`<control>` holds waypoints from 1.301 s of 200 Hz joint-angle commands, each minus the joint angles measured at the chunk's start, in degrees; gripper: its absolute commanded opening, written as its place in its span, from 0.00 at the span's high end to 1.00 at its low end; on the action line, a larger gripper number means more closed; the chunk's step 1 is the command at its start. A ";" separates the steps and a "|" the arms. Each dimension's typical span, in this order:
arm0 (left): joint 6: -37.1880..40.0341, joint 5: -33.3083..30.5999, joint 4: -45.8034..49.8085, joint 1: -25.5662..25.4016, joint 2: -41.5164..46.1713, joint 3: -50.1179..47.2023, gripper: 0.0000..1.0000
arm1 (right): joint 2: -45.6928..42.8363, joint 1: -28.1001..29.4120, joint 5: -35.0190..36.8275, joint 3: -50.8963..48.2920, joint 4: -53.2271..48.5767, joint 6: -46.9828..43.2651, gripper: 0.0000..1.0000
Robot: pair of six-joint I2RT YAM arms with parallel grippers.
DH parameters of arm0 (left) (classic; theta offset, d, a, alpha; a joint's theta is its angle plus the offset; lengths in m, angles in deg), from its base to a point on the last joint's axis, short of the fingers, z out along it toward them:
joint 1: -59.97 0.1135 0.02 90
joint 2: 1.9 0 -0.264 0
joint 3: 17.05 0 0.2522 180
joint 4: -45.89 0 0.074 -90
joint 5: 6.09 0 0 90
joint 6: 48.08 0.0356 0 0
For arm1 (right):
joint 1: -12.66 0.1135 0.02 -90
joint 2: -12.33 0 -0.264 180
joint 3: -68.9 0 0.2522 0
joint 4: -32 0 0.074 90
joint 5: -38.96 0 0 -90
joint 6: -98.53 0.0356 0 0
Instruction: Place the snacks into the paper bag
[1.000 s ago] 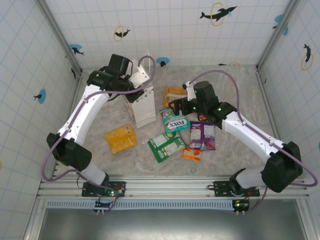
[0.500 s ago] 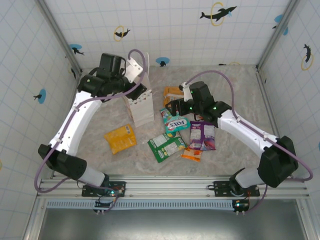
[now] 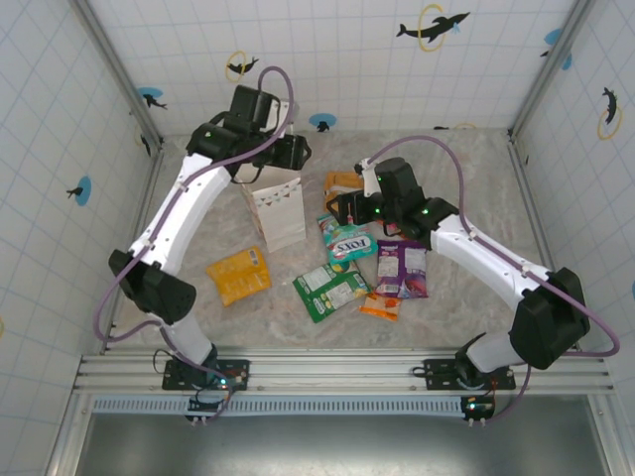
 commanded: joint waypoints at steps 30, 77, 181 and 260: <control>-7.29 -4.17 1.89 -0.73 -4.23 1.80 0.33 | -2.08 0.45 0.96 0.09 0.15 0.13 0.01; -7.62 -4.78 0.96 -0.73 -7.45 1.91 0.48 | -2.83 0.36 1.24 -1.07 0.23 -0.17 0.01; -0.13 -3.13 4.79 -0.73 -4.52 2.14 1.00 | -5.31 -0.08 1.99 -3.76 1.21 0.43 0.02; 2.07 5.35 1.51 -0.81 0.26 -3.59 1.00 | -6.91 0.01 2.60 -5.90 2.47 1.54 0.03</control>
